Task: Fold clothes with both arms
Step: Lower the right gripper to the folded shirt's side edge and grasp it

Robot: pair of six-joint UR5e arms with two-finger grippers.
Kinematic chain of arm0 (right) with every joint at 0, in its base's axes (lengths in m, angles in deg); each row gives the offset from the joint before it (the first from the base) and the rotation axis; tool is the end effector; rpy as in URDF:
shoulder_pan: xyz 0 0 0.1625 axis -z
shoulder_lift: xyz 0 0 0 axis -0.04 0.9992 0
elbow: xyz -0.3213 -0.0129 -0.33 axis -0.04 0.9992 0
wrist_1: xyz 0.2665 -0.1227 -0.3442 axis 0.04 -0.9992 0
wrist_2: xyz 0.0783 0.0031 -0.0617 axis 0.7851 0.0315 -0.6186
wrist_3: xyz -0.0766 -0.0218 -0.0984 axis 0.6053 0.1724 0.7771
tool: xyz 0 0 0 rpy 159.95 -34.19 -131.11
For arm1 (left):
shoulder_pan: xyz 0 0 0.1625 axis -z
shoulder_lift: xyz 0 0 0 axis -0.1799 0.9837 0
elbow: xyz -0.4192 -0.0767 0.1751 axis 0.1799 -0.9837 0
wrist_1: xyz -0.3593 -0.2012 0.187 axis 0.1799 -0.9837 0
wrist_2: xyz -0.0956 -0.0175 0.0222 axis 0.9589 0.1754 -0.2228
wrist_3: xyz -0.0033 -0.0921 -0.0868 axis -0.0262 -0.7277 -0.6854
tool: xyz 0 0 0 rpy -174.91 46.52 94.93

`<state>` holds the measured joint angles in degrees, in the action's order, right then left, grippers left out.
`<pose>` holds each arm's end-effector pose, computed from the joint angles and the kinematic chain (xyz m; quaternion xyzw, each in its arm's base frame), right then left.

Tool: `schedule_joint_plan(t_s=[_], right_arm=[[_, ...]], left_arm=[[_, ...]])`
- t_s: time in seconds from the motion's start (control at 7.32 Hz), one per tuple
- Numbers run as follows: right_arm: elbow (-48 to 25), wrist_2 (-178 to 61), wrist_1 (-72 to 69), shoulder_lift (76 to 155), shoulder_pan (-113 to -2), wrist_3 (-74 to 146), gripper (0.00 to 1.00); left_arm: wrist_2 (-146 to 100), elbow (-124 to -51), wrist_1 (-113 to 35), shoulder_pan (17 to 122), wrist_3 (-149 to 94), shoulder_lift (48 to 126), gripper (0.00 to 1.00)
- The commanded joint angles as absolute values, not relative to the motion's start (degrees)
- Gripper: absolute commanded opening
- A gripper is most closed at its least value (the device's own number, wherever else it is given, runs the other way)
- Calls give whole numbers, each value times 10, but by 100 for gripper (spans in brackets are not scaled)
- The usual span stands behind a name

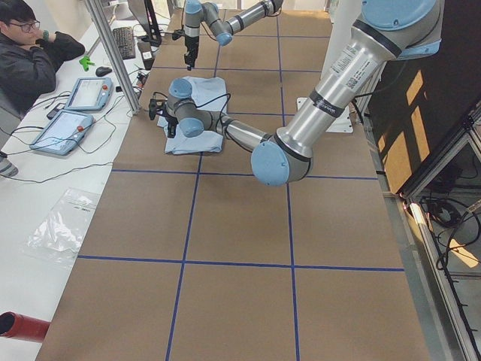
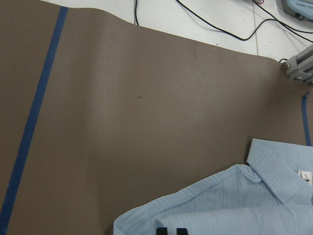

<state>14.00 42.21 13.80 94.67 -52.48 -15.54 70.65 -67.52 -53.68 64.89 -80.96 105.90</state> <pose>-0.4431 -0.7369 0.3715 0.0276 -0.4638 0.1379 0.8747 0.4245 -0.7321 0.3542 0.1532 0.5004 -0.1311 0.8420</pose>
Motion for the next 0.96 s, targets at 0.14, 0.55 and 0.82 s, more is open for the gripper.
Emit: schedule_joint_plan(t_s=[0.14,0.55,0.82], right_arm=[[69,418,176,1019,-477,-158,100],[33,418,171,1066,-434,-157,79],[35,423,168,1071,-431,-152,63]], left_arm=[[707,-728,-532,650,-810,1024,100],[707,-733,-532,650,-810,1024,100],[707,-739,-532,651,-811,1023,100]])
